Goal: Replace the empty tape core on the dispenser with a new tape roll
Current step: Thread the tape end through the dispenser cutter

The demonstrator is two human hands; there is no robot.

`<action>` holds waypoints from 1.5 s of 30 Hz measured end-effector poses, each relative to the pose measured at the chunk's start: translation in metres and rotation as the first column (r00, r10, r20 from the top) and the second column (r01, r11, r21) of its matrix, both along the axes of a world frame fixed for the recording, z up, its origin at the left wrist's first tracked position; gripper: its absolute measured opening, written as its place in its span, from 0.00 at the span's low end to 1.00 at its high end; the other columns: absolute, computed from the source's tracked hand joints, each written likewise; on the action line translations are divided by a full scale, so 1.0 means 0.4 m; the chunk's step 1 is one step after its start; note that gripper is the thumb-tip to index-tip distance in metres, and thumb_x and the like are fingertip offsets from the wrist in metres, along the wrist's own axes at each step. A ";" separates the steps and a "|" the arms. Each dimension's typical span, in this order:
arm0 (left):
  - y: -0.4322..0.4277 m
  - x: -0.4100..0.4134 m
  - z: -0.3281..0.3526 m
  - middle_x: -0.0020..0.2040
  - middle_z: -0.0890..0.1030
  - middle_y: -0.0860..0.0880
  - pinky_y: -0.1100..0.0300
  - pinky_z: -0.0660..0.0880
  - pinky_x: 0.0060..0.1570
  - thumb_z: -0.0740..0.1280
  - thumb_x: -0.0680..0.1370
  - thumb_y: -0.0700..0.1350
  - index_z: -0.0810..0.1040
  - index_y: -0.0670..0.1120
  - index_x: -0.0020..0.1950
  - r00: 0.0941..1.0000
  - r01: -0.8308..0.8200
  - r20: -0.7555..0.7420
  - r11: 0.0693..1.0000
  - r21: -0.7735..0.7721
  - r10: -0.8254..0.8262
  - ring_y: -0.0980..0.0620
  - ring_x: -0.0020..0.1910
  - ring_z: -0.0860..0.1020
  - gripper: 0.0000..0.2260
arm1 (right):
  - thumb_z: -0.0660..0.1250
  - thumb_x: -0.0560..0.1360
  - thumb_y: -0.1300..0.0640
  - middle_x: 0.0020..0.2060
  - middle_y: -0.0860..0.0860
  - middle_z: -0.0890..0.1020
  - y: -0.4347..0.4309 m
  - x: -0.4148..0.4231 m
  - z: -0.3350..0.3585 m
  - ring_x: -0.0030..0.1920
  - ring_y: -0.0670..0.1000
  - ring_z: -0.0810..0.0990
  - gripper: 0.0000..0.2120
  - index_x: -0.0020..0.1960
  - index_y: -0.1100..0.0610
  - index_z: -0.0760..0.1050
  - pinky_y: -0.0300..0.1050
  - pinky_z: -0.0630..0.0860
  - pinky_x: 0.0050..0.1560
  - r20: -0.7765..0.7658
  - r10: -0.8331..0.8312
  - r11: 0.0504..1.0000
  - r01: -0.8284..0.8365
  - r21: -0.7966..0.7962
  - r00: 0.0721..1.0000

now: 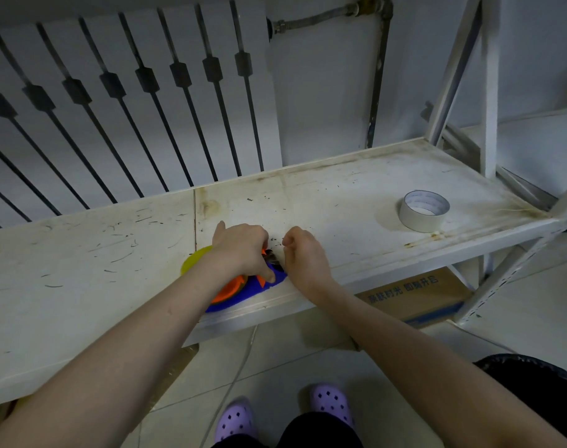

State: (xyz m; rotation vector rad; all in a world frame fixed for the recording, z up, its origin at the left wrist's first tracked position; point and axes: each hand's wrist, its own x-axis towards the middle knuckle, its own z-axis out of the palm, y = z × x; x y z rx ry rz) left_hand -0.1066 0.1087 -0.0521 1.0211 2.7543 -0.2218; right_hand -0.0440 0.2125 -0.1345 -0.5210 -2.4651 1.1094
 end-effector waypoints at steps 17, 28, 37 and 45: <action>-0.057 0.046 0.021 0.48 0.81 0.51 0.38 0.43 0.72 0.71 0.69 0.53 0.76 0.50 0.54 0.973 0.117 -0.192 0.991 -0.063 -0.127 0.48 0.55 0.78 0.16 | 0.55 0.76 0.64 0.43 0.52 0.73 -0.008 -0.004 -0.010 0.41 0.51 0.70 0.06 0.47 0.54 0.64 0.41 0.67 0.37 -0.197 -0.071 0.983 0.035 -0.178 0.978; -0.057 0.040 0.015 0.48 0.80 0.52 0.38 0.41 0.72 0.69 0.70 0.51 0.79 0.52 0.50 0.954 0.187 -0.229 0.981 -0.048 -0.193 0.50 0.52 0.78 0.10 | 0.54 0.75 0.65 0.44 0.54 0.73 -0.008 -0.013 -0.005 0.40 0.50 0.69 0.07 0.52 0.58 0.65 0.42 0.67 0.35 -0.024 -0.020 0.990 0.016 -0.142 1.000; -0.063 0.027 -0.005 0.47 0.80 0.54 0.37 0.35 0.70 0.64 0.73 0.54 0.82 0.55 0.48 0.941 0.190 -0.263 0.976 -0.103 -0.211 0.53 0.52 0.78 0.10 | 0.56 0.76 0.64 0.43 0.53 0.73 -0.004 -0.029 -0.005 0.38 0.49 0.69 0.05 0.49 0.55 0.63 0.38 0.66 0.33 -0.042 -0.102 0.970 0.090 -0.226 0.994; -0.053 0.024 0.003 0.48 0.81 0.53 0.37 0.41 0.71 0.66 0.71 0.50 0.82 0.53 0.49 0.947 0.181 -0.254 0.980 -0.088 -0.198 0.51 0.51 0.79 0.09 | 0.62 0.76 0.61 0.37 0.51 0.74 0.018 -0.036 0.019 0.32 0.50 0.75 0.08 0.53 0.57 0.66 0.46 0.76 0.38 -0.030 -0.061 0.801 0.031 -0.598 0.998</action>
